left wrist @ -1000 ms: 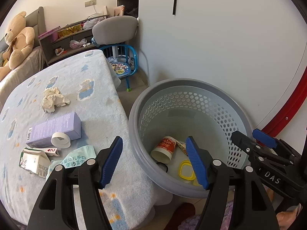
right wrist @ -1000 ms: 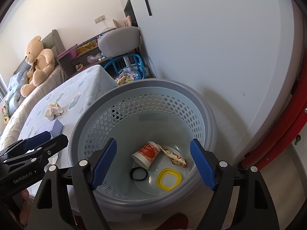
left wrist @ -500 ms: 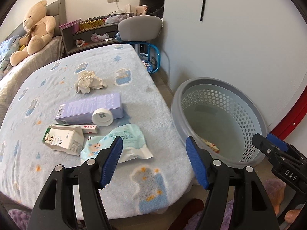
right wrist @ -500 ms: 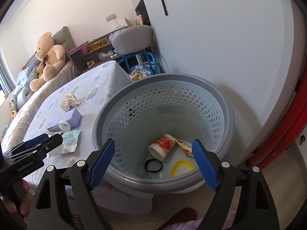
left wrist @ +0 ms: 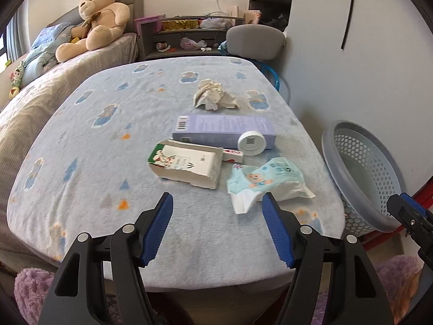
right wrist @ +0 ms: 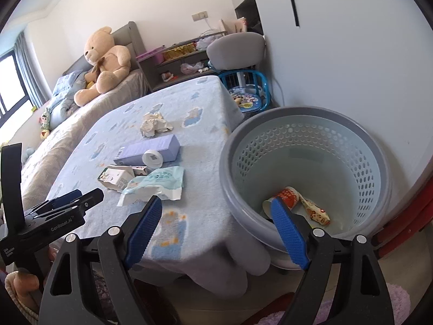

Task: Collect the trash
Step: 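Move both tools back from the basket over the table, then move the right gripper toward the blue wet-wipes packet, then grasp the blue wet-wipes packet with the right gripper and lift, then move the left gripper toward the white-green milk carton while the right gripper holds the wipes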

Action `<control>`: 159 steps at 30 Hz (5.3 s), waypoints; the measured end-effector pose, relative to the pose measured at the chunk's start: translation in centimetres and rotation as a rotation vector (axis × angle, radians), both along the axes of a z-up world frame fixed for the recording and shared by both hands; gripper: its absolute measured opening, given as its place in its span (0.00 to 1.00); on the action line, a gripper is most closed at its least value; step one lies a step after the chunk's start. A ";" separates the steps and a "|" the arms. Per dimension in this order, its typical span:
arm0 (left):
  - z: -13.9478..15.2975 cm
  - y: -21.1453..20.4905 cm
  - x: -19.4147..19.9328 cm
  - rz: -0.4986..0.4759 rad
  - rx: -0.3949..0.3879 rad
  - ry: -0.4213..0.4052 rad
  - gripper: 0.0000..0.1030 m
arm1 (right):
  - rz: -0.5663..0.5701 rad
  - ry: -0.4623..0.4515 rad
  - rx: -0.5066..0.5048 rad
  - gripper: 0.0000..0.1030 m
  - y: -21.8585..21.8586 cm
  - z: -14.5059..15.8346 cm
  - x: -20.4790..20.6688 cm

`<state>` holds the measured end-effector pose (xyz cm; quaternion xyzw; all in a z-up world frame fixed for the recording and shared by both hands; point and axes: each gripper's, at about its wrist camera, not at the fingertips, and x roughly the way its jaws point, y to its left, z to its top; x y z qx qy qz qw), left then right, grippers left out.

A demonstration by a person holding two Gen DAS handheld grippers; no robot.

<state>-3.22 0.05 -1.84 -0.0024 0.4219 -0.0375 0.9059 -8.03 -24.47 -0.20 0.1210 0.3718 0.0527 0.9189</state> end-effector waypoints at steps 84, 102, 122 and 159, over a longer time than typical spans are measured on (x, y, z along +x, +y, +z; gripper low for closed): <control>-0.6 9.3 0.1 0.189 -0.055 0.003 0.64 | 0.388 0.258 0.161 0.79 11.4 -5.2 8.9; -0.4 9.6 -0.3 0.195 -0.056 0.000 0.64 | 0.453 0.185 -0.088 0.79 12.9 -3.4 10.6; -0.6 9.7 -0.4 0.199 -0.053 0.006 0.64 | 0.608 0.175 -0.370 0.73 16.8 -5.9 12.8; -2.5 7.2 0.8 0.161 -0.053 0.055 0.64 | 0.260 0.151 -0.128 0.52 10.7 -3.4 7.8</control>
